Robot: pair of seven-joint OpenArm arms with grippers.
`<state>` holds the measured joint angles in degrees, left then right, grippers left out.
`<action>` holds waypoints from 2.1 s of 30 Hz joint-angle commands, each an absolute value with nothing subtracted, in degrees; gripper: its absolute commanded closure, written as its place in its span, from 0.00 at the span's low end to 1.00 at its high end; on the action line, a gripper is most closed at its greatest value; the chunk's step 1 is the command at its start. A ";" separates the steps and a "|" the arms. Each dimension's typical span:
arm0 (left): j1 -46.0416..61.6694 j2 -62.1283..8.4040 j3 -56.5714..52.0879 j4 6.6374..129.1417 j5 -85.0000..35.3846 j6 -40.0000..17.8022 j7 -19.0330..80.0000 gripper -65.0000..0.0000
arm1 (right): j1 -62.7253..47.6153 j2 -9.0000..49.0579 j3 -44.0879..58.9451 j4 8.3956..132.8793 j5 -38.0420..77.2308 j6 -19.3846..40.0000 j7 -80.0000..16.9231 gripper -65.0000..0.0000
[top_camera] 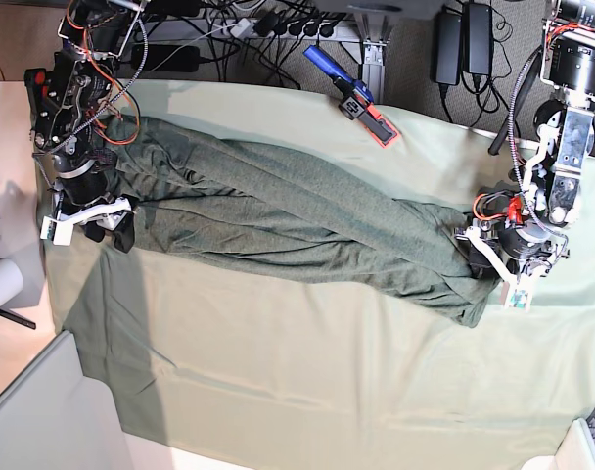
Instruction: Fold the T-shirt properly
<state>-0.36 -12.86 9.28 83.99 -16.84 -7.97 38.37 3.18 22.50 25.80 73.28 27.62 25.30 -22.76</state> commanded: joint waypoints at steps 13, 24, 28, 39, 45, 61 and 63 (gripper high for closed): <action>0.01 -12.08 10.07 83.64 -38.85 -25.36 45.28 0.43 | 4.08 23.62 26.28 74.17 28.32 25.41 -21.28 0.46; 0.01 -12.08 10.07 83.61 -36.05 -25.87 39.72 0.93 | 4.10 23.62 26.28 74.17 28.34 25.41 -21.26 0.46; 0.01 -12.08 10.07 83.61 -31.27 -26.87 35.16 1.00 | 4.10 23.62 26.28 74.17 28.36 25.41 -21.26 0.46; 0.05 -17.45 10.04 96.05 -37.56 -36.32 34.65 1.00 | 4.10 23.64 26.28 74.17 28.32 25.41 -21.26 0.46; 0.08 -17.91 10.07 98.30 -39.81 -36.93 36.32 1.00 | 4.08 23.64 26.28 74.17 28.29 25.41 -21.26 0.46; 0.16 -16.84 10.15 95.29 -34.74 -37.08 36.58 1.00 | 4.08 23.64 26.28 74.17 28.49 25.41 -21.26 0.46; 0.16 -16.84 10.15 94.13 -33.80 -37.08 36.56 0.98 | 4.05 23.64 26.28 74.17 28.47 25.41 -21.28 0.46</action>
<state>1.08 -16.51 10.44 93.41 -33.23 -36.27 37.65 3.18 22.44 25.87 73.28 27.64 25.30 -22.76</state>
